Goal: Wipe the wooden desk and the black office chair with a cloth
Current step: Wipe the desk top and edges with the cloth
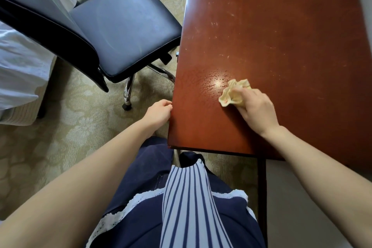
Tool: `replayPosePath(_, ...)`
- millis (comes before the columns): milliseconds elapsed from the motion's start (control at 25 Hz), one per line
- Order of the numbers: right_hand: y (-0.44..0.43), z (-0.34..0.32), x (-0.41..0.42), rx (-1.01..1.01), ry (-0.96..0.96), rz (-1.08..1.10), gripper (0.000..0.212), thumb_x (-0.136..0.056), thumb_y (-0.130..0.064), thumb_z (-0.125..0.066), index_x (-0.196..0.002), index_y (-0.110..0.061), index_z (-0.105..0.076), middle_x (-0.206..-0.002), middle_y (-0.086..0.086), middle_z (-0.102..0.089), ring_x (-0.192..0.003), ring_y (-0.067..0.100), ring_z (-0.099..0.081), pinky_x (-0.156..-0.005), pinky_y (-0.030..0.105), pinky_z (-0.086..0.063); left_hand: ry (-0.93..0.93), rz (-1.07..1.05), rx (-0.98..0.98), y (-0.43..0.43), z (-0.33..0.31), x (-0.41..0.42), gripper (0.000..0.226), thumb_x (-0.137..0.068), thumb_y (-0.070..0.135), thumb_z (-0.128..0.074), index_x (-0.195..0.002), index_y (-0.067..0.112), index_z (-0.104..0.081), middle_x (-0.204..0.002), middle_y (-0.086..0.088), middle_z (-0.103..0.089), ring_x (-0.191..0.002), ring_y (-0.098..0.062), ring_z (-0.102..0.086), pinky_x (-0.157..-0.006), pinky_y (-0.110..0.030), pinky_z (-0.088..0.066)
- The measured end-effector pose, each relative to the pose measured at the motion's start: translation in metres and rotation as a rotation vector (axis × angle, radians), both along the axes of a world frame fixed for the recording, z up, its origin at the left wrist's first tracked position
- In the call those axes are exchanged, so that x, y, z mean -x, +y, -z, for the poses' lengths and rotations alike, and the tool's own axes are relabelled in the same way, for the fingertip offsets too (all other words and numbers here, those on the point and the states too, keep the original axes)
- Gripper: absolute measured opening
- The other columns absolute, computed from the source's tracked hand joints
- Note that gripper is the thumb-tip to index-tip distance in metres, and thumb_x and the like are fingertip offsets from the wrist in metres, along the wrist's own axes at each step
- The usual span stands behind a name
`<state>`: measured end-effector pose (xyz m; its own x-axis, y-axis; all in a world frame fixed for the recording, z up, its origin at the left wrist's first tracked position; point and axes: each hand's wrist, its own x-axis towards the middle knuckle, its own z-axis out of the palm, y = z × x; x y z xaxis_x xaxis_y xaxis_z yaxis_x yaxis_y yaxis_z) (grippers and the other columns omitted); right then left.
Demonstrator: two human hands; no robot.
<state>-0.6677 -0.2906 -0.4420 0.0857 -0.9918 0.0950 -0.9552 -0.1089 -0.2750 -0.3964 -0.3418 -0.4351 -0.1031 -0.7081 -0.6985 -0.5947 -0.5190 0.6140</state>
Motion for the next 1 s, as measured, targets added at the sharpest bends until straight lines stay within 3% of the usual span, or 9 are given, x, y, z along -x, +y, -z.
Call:
replayPosePath(160, -0.027, 0.008, -0.031, -0.079, -0.113, 0.281, 0.042, -0.089, -0.022, -0.061, -0.129, -0.022, -0.049, -0.116, 0.005, -0.062, -0.113, 0.031, -0.051, -0.095, 0.045, -0.035, -0.008, 0.031, -0.012, -0.002, 0.001, 0.000, 0.033, -0.099, 0.024, -0.036, -0.125, 0.016, -0.056, -0.116, -0.004, -0.063, -0.106, -0.023, -0.060, -0.099, -0.039, -0.044)
replayPosePath(240, -0.027, 0.009, -0.051, -0.127, -0.160, 0.269, 0.041, -0.088, -0.037, -0.057, -0.127, -0.028, -0.048, -0.132, 0.000, -0.054, -0.132, 0.029, -0.036, -0.109, 0.047, -0.022, -0.023, 0.042, -0.017, -0.004, 0.000, 0.001, 0.037, -0.100, 0.033, -0.033, -0.121, 0.015, -0.058, -0.114, -0.004, -0.063, -0.106, -0.024, -0.060, -0.100, -0.042, -0.043)
replayPosePath(320, -0.020, 0.009, -0.066, -0.150, -0.215, 0.215, 0.039, -0.090, -0.050, -0.048, -0.123, -0.031, -0.051, -0.137, -0.002, -0.051, -0.137, 0.026, -0.030, -0.113, 0.046, -0.014, -0.064, 0.050, 0.025, -0.006, 0.000, 0.003, 0.041, -0.100, 0.039, -0.033, -0.122, 0.014, -0.057, -0.119, -0.006, -0.063, -0.108, -0.026, -0.058, -0.101, -0.042, -0.042)
replayPosePath(400, -0.007, 0.005, -0.080, -0.160, -0.315, 0.153, 0.035, -0.093, -0.047, -0.045, -0.123, -0.032, -0.053, -0.132, 0.000, -0.056, -0.135, 0.024, -0.034, -0.113, 0.043, -0.014, -0.078, 0.099, 0.180, -0.005, 0.000, 0.006, 0.042, -0.098, 0.034, -0.044, -0.135, 0.014, -0.047, -0.131, -0.008, -0.056, -0.117, -0.025, -0.054, -0.103, -0.038, -0.040)
replayPosePath(520, 0.021, 0.004, -0.095, -0.107, -0.317, 0.029, 0.041, -0.088, -0.030, -0.059, -0.128, -0.026, -0.052, -0.118, 0.005, -0.062, -0.128, 0.028, -0.044, -0.111, 0.043, -0.021, -0.100, 0.410, 0.460, -0.001, 0.001, 0.007, 0.072, -0.088, 0.021, -0.063, -0.148, 0.013, -0.025, -0.153, -0.006, -0.028, -0.140, -0.022, -0.027, -0.111, -0.029, -0.025)
replayPosePath(600, 0.039, 0.007, -0.097, -0.041, -0.236, -0.046, 0.049, -0.079, -0.019, -0.070, -0.125, -0.018, -0.054, -0.113, 0.003, -0.064, -0.121, 0.028, -0.050, -0.106, 0.044, -0.031, -0.238, 0.712, 0.563, 0.000, 0.005, 0.006, 0.089, -0.086, 0.033, -0.066, -0.152, 0.014, -0.010, -0.160, -0.004, -0.003, -0.147, -0.021, -0.004, -0.117, -0.038, -0.016)
replayPosePath(680, 0.050, 0.011, -0.087, 0.003, -0.178, -0.109, 0.047, -0.074, -0.014, -0.075, -0.118, -0.013, -0.060, -0.113, 0.002, -0.065, -0.116, 0.027, -0.055, -0.101, 0.044, -0.039, -0.426, 0.959, 0.631, -0.001, 0.009, 0.004, 0.095, -0.086, 0.053, -0.057, -0.152, 0.015, -0.001, -0.160, -0.003, 0.010, -0.147, -0.021, 0.007, -0.118, -0.043, -0.008)
replayPosePath(840, 0.054, 0.015, -0.052, 0.069, -0.034, -0.218, 0.029, -0.081, -0.020, -0.066, -0.110, -0.015, -0.068, -0.116, 0.000, -0.067, -0.110, 0.024, -0.061, -0.088, 0.039, -0.047, -0.647, 1.123, 0.724, 0.000, 0.014, 0.006, 0.102, -0.082, 0.070, -0.043, -0.151, 0.012, 0.005, -0.160, -0.008, 0.009, -0.147, -0.024, 0.005, -0.117, -0.045, -0.001)
replayPosePath(1000, 0.027, 0.015, -0.022, 0.064, 0.052, -0.076, 0.029, -0.078, -0.020, -0.069, -0.106, -0.014, -0.068, -0.109, 0.010, -0.064, -0.101, 0.033, -0.060, -0.076, 0.043, -0.047, -0.730, 1.167, 0.748, -0.002, 0.013, 0.009, 0.105, -0.079, 0.072, -0.043, -0.151, 0.010, 0.002, -0.160, -0.010, 0.003, -0.147, -0.026, -0.001, -0.116, -0.049, -0.002)
